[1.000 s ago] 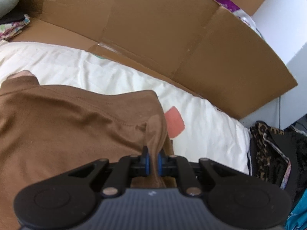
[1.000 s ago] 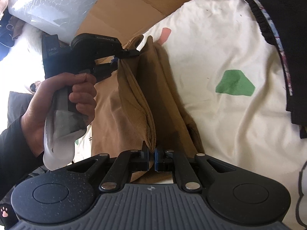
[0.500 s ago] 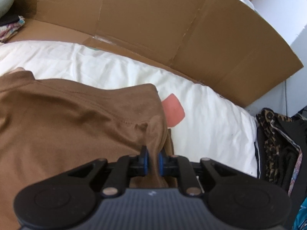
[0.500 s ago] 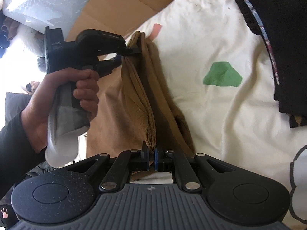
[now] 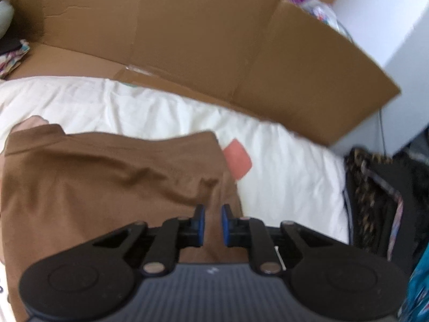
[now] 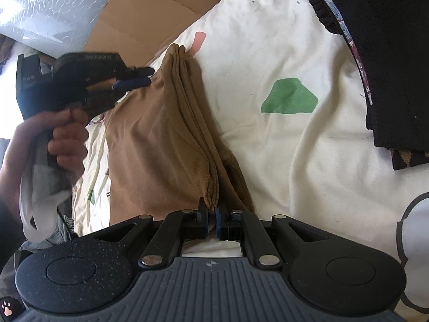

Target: Fold clothes

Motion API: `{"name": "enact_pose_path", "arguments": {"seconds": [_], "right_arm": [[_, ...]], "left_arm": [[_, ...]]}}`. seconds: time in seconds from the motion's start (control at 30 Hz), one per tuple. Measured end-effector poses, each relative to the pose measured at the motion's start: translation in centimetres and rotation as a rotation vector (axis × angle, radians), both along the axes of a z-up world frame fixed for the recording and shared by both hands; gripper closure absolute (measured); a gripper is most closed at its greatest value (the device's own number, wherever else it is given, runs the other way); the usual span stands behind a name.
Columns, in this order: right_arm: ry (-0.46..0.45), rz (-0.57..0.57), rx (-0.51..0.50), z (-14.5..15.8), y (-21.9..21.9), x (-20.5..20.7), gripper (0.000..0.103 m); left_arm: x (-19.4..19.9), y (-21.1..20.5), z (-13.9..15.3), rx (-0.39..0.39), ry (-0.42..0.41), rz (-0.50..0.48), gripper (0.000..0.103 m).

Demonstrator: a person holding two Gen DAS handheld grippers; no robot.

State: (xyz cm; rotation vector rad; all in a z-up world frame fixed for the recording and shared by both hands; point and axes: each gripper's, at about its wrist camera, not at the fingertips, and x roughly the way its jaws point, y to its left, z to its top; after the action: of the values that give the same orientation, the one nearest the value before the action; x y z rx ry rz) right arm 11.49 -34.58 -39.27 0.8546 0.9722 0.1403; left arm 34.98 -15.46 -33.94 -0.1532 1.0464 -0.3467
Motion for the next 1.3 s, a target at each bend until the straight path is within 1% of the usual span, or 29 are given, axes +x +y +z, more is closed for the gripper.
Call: {"name": "enact_pose_path", "arguments": {"seconds": [0.07, 0.23, 0.43, 0.57, 0.63, 0.73, 0.8, 0.87, 0.9, 0.93, 0.97, 1.1, 1.13, 1.17, 1.23, 1.3], "right_arm": [[0.005, -0.003, 0.000, -0.1, 0.0, 0.1, 0.100], [0.020, -0.007, -0.007, -0.1, -0.1, 0.2, 0.100], [0.028, 0.004, -0.019, 0.0, -0.2, -0.2, 0.100], [0.046, 0.002, -0.019, 0.0, -0.1, -0.2, 0.100], [0.051, 0.006, -0.027, 0.0, -0.1, -0.3, 0.100], [0.091, 0.011, -0.047, -0.2, -0.2, -0.7, 0.099], [0.102, 0.021, -0.052, 0.3, -0.2, -0.7, 0.098], [0.112, 0.029, -0.072, 0.9, -0.4, -0.8, 0.095], [0.117, 0.031, -0.088, 1.2, -0.4, -0.9, 0.085], [0.121, 0.033, -0.104, 1.6, -0.5, -1.0, 0.078], [0.120, 0.017, -0.106, 1.8, -0.8, -1.0, 0.068], [0.098, -0.021, -0.113, 2.6, -1.6, -0.8, 0.066], [0.086, -0.022, -0.120, 2.8, -1.6, -0.6, 0.064], [0.073, -0.022, -0.127, 3.1, -1.5, -0.4, 0.059], [0.049, -0.014, -0.135, 3.5, -1.2, 0.4, 0.059], [0.025, 0.001, -0.149, 3.9, -0.6, 1.1, 0.056]], "left_arm": [[0.0, -0.4, -0.9, -0.007, 0.009, -0.036, 0.091], [0.8, -1.3, -3.1, -0.026, 0.008, -0.033, 0.091], [1.8, -2.3, -4.1, -0.027, -0.010, -0.057, 0.092], [2.5, -2.0, -4.0, -0.039, -0.012, -0.078, 0.091], [2.7, -1.9, -3.6, -0.044, -0.018, -0.081, 0.091], [2.4, -1.9, -2.5, -0.055, -0.044, -0.077, 0.091], [2.1, -1.9, -1.8, -0.047, -0.069, -0.102, 0.091], [1.8, -1.7, -1.1, -0.038, -0.090, -0.133, 0.091], [1.6, -1.5, -0.7, -0.026, -0.099, -0.151, 0.090], [1.4, -1.2, -0.5, -0.015, -0.105, -0.159, 0.090], [1.2, -0.8, -0.3, -0.005, -0.111, -0.167, 0.090], [-0.2, 0.6, -0.6, 0.034, -0.110, -0.174, 0.090], [-0.6, 0.8, -0.8, 0.051, -0.112, -0.185, 0.087], [-0.9, 0.8, -1.0, 0.067, -0.118, -0.198, 0.085], [-1.2, 0.9, -1.6, 0.093, -0.120, -0.215, 0.081], [-0.9, 1.0, -2.3, 0.097, -0.094, -0.204, 0.080]]}}
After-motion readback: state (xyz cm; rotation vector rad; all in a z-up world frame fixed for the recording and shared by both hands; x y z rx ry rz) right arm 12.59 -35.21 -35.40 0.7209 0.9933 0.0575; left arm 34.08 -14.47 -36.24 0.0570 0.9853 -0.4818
